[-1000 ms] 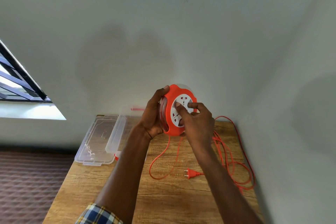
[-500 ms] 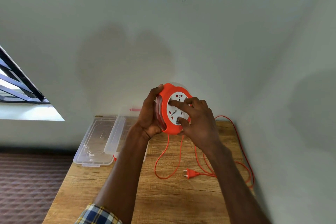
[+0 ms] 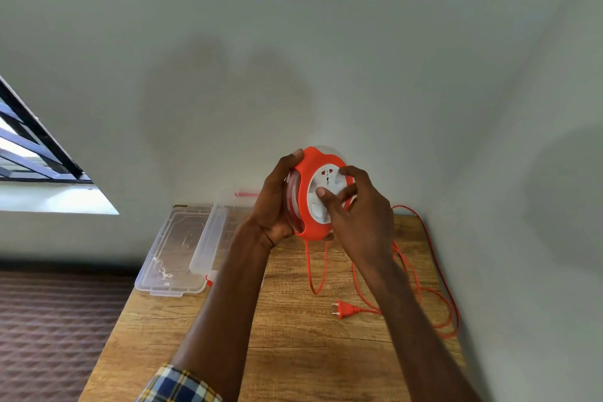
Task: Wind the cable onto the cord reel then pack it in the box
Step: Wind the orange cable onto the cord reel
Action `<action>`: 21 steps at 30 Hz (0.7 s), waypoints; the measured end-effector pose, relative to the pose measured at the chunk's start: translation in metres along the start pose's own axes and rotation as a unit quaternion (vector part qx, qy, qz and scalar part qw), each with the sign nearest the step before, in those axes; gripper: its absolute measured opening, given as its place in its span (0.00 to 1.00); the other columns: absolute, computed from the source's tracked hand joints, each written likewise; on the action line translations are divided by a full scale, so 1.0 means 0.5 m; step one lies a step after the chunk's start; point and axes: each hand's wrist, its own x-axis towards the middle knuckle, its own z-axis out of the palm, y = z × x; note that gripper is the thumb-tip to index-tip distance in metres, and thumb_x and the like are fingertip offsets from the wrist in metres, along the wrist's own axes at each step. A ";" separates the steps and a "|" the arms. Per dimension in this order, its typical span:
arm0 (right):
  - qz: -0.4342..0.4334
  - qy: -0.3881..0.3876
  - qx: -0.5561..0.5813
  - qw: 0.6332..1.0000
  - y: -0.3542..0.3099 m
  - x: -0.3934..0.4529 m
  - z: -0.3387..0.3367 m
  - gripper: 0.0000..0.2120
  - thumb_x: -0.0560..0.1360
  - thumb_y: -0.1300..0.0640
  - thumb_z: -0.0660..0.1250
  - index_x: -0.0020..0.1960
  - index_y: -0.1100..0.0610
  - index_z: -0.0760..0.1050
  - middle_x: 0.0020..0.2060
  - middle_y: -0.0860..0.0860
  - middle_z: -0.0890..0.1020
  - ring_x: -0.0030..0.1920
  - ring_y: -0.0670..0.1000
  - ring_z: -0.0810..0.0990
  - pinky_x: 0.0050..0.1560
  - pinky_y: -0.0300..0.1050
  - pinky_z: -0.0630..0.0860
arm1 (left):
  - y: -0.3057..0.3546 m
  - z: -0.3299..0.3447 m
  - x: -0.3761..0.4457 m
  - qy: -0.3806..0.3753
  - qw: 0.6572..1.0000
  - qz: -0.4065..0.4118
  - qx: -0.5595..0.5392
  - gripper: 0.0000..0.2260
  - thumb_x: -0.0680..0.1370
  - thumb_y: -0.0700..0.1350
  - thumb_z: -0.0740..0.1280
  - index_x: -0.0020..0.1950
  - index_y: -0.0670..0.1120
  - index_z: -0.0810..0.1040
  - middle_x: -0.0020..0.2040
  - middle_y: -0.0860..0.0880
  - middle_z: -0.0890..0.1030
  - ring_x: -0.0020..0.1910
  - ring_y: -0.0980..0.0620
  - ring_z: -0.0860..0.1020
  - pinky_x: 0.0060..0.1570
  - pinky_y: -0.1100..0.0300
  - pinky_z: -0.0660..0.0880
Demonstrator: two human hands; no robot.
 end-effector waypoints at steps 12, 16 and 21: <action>-0.169 -0.102 -0.119 0.973 0.024 0.020 -0.016 0.32 0.74 0.60 0.74 0.73 0.38 0.70 0.70 0.48 0.71 0.66 0.52 0.68 0.55 0.48 0.78 | 0.012 0.003 -0.009 0.015 0.998 0.016 -0.052 0.30 0.82 0.66 0.59 0.71 0.44 0.80 0.66 0.39 0.82 0.61 0.39 0.82 0.62 0.41 0.78; -0.186 -0.099 -0.080 0.974 0.028 0.021 -0.014 0.28 0.75 0.62 0.73 0.68 0.37 0.76 0.71 0.48 0.72 0.65 0.52 0.69 0.56 0.47 0.76 | 0.014 0.001 -0.013 -0.003 0.998 0.015 -0.057 0.32 0.81 0.67 0.59 0.74 0.44 0.78 0.68 0.38 0.80 0.62 0.38 0.80 0.64 0.40 0.76; -0.158 -0.100 -0.123 0.975 0.025 0.014 -0.008 0.30 0.76 0.61 0.72 0.72 0.37 0.72 0.70 0.51 0.76 0.66 0.56 0.71 0.59 0.57 0.78 | 0.009 0.009 -0.012 0.006 0.999 0.006 -0.032 0.32 0.82 0.66 0.58 0.77 0.45 0.75 0.67 0.39 0.81 0.59 0.39 0.82 0.58 0.42 0.81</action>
